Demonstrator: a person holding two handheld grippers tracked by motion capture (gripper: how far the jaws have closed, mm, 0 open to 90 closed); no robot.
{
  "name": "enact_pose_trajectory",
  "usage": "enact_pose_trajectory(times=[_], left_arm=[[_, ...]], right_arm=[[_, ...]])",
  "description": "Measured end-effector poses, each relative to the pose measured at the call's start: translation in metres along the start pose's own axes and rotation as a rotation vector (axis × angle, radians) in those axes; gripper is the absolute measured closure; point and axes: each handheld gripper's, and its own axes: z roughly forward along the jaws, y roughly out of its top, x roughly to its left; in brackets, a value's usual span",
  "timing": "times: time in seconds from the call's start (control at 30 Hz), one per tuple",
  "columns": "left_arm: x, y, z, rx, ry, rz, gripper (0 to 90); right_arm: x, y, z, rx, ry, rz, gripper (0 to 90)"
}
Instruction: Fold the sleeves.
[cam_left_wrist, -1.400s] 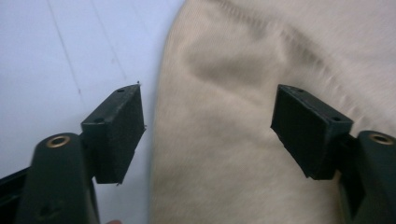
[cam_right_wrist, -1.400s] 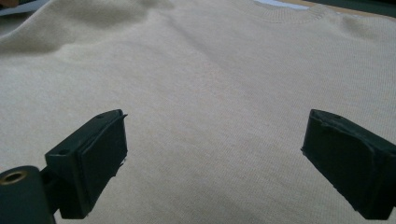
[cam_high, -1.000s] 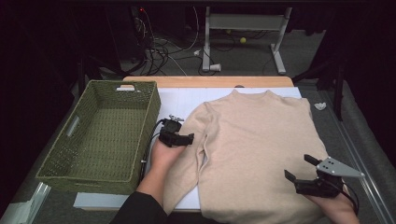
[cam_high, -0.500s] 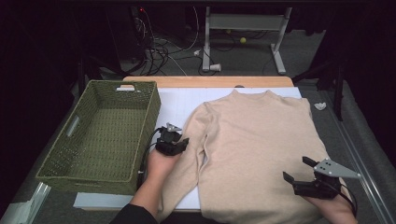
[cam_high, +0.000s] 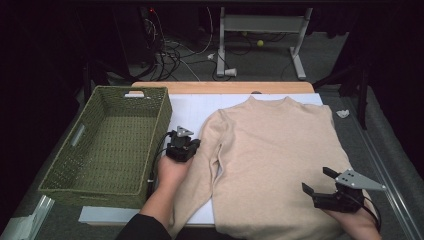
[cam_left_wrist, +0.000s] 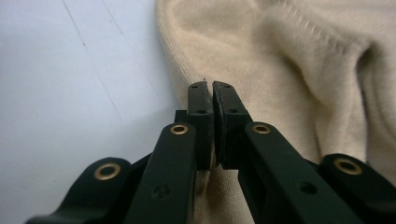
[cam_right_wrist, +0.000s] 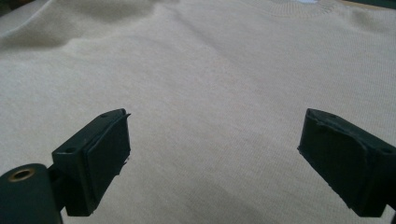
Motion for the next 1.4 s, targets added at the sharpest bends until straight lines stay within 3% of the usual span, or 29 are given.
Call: enact_pose_trajectory(times=[0.27, 0.5, 0.77, 0.93, 1.1, 1.23, 1.27, 1.4], left_arm=[[-0.006, 0.01, -0.019, -0.061, 0.018, 0.02, 83.1], [-0.016, 0.028, -0.037, -0.113, 0.037, 0.067, 83.1], [-0.018, 0.05, -0.051, -0.161, 0.037, 0.065, 83.1], [-0.036, 0.055, -0.044, -0.162, -0.01, 0.091, 83.1], [-0.066, 0.063, -0.033, -0.161, -0.071, 0.14, 83.0], [-0.094, 0.066, -0.016, -0.131, -0.118, 0.197, 82.9], [-0.094, 0.066, -0.016, -0.131, -0.118, 0.197, 82.9], [-0.115, 0.065, 0.005, -0.111, -0.162, 0.212, 82.7]], right_arm=[[0.002, 0.004, 0.004, -0.004, 0.01, -0.018, 9.8], [0.004, 0.008, 0.006, -0.017, 0.019, -0.039, 9.8], [0.004, 0.009, 0.006, -0.025, 0.026, -0.043, 9.8], [0.003, 0.009, 0.005, -0.027, 0.025, -0.036, 9.8], [0.004, 0.008, 0.005, -0.023, 0.021, -0.038, 9.8], [0.004, 0.008, 0.003, -0.026, 0.021, -0.037, 9.8], [0.004, 0.008, 0.004, -0.025, 0.021, -0.038, 9.8], [0.005, 0.008, 0.005, -0.021, 0.026, -0.041, 9.7]])
